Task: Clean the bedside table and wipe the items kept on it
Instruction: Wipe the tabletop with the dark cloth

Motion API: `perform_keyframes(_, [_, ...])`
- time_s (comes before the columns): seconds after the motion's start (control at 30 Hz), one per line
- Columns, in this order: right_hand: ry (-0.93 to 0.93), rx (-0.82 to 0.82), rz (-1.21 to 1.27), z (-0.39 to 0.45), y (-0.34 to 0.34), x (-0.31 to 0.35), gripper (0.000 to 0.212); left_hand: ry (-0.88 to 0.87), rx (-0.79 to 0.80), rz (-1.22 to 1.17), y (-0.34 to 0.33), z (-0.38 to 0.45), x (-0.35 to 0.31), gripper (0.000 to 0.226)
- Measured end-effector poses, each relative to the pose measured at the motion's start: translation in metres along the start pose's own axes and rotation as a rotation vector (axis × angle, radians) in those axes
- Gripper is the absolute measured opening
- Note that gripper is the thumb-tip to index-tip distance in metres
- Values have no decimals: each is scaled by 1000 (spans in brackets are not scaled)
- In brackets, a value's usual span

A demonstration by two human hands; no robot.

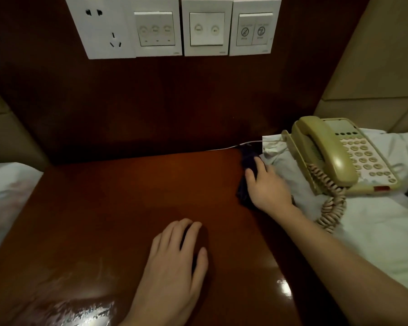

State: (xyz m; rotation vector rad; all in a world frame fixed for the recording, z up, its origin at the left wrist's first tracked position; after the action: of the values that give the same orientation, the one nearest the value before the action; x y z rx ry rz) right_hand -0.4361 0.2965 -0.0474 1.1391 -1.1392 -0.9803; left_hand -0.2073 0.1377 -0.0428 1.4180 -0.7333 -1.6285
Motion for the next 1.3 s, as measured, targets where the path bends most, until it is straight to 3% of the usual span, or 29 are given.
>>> perform_keyframes(0.1, [4,10,-31,-29,-3,-11,60,23,14,-20,-2,0,2,48])
perform_keyframes(0.4, [52,136,-26,32,-4,13,64,37,36,-79,7,0,-4,66])
perform_keyframes(0.83, [93,36,-71,-228,19,-54,55,47,-30,-117,18,-9,-11,44])
perform_keyframes(0.93, [205,57,-129,-249,19,-28,56,116,-69,-216,35,-36,-7,41])
perform_keyframes(1.07, [386,139,-139,-270,2,55,57,274,-243,-312,82,-115,35,36])
perform_keyframes(1.2, [481,218,-133,-292,-18,149,63,437,-374,-337,109,-180,80,56])
perform_keyframes(1.27, [551,169,-127,-297,-15,174,71,470,-359,-340,110,-191,87,61])
perform_keyframes(1.3, [567,227,-92,-296,-15,172,75,446,-337,-329,110,-191,84,60])
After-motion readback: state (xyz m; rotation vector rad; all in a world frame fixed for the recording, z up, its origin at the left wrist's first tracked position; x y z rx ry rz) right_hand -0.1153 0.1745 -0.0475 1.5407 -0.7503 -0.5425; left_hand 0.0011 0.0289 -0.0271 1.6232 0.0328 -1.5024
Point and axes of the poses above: each hand's wrist, its own z-axis towards the middle knuckle, its own y-axis out of the back of the hand, x = y × z, the point moved 10 cm from there along z, towards the middle knuckle, and after that the axes turned 13 degrees about -z, right-handed, at the moved point
